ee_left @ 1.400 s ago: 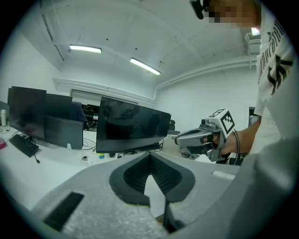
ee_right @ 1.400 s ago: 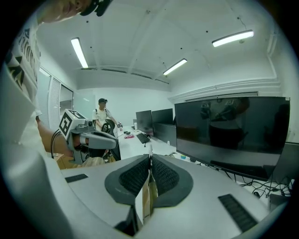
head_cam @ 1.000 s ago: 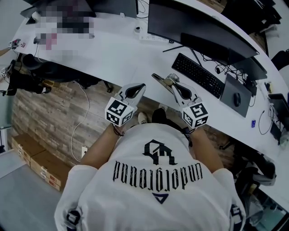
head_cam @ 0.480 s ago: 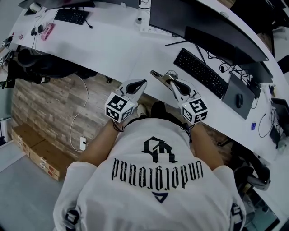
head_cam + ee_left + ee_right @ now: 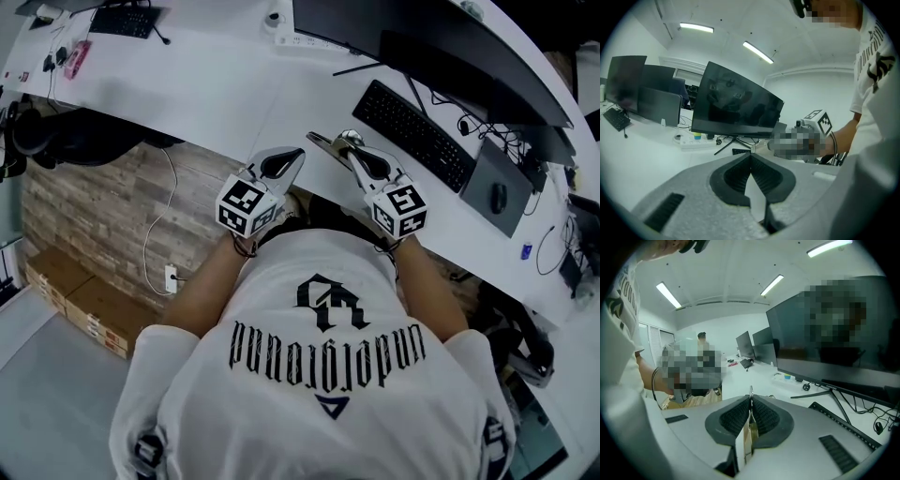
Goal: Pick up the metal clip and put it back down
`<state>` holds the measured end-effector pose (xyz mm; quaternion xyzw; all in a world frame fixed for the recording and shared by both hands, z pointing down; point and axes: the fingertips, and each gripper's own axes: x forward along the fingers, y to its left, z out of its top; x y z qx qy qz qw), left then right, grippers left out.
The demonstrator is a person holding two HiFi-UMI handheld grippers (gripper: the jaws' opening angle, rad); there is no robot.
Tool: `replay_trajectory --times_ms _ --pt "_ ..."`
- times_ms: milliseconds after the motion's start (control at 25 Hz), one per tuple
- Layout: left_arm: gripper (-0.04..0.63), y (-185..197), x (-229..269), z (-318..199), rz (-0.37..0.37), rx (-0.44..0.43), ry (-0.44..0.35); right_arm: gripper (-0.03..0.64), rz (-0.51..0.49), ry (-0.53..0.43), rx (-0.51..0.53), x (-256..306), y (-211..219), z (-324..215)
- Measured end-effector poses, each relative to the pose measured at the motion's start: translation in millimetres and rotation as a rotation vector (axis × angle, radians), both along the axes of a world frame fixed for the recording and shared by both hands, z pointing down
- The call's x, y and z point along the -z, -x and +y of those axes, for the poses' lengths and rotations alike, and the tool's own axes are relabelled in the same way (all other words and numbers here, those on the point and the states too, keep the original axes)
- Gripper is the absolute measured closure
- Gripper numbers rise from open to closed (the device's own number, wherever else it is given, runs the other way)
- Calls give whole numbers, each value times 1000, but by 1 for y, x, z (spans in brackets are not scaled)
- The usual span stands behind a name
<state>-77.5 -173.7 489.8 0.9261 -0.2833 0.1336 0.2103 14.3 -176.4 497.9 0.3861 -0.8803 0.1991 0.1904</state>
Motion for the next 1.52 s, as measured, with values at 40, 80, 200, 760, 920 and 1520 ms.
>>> replay_trajectory --times_ms 40,80,200,760,920,1520 --pt "583 -2 -5 -3 -5 -5 7 588 2 8 2 -4 -2 -3" --pt "583 -4 -10 -5 -10 -9 15 586 2 16 4 -9 -3 -5" --pt "583 -11 -24 -12 -24 -13 37 586 2 45 12 -23 -9 -10" --pt "583 -21 -80 -25 -77 -38 137 586 31 155 44 -87 -21 -26" --pt "583 -22 -93 -25 -88 -49 165 586 17 192 46 -104 -21 -27" --pt "583 -24 -123 -47 -123 -37 193 586 -39 300 -1 -162 -34 -25"
